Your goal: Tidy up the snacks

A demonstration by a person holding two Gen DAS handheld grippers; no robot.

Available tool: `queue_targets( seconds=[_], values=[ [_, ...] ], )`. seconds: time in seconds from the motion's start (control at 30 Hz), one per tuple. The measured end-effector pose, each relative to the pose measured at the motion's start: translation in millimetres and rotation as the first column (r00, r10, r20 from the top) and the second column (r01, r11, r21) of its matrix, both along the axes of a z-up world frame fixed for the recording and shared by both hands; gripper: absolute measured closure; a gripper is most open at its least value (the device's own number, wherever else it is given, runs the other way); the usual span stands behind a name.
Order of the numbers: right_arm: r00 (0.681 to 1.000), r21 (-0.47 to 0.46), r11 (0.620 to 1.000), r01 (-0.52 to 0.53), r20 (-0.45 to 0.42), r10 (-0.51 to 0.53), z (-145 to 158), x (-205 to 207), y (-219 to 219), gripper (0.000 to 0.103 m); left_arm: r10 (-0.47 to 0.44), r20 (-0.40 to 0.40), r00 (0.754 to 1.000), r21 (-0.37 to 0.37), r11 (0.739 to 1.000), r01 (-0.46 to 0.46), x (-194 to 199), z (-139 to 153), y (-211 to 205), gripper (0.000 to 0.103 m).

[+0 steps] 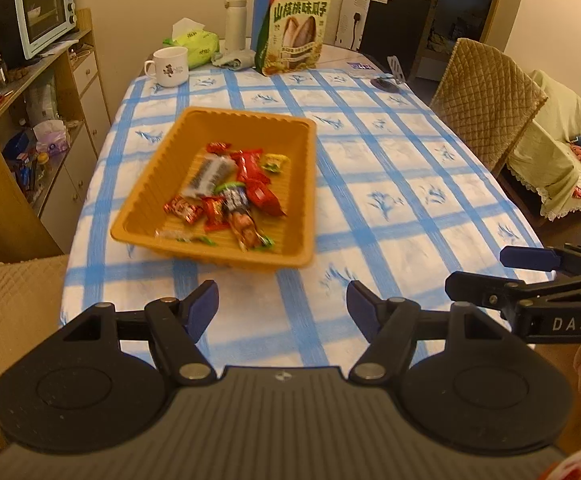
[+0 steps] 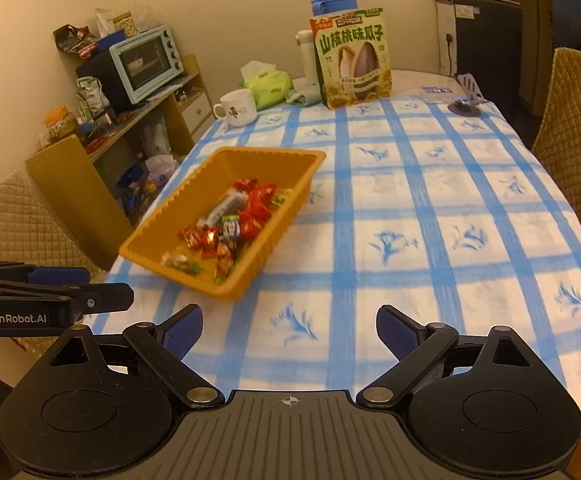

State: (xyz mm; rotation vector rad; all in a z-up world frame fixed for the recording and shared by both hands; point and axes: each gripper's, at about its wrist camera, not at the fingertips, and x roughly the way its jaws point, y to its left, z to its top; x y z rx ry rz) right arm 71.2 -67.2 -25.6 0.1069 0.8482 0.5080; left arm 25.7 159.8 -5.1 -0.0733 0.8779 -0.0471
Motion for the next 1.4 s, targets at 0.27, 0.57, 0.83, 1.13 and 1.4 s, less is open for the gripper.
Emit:
queue_targets(
  seconds=[0.27,0.57,0.83,1.13,1.4],
  values=[
    [1.000,-0.028,1.000,0.015,-0.014,-0.015,-3.4,-48.0,-40.3,0.010,-0.018,-0.020,1.000,0.001,1.000,0.018,-49.4,-4.5,-43.3,0.034],
    [0.998,-0.041,0.998,0.050,-0.030,-0.052,-2.3,-94.3,-80.9,0.010,-0.046,-0.033,0.998,-0.001,0.999,0.046,-89.4,-8.3,-82.2,0.034],
    [0.997,-0.038,0.997,0.070,-0.033,-0.071,0.6,-121.7,-103.4,0.010,-0.065,-0.024,0.998,-0.008,0.998,0.065,-113.5,-6.6,-103.5,0.034],
    [0.996,-0.042,0.996,0.079,-0.043,-0.081,-3.1,-130.6,-111.4,0.010,-0.074,-0.011,0.997,-0.009,0.997,0.074,-126.3,-1.4,-113.0,0.034],
    [0.997,-0.035,0.997,0.075,-0.034,-0.076,-0.3,-132.7,-114.1,0.010,-0.076,-0.007,0.997,-0.007,0.997,0.076,-128.5,-0.2,-116.2,0.034]
  ],
)
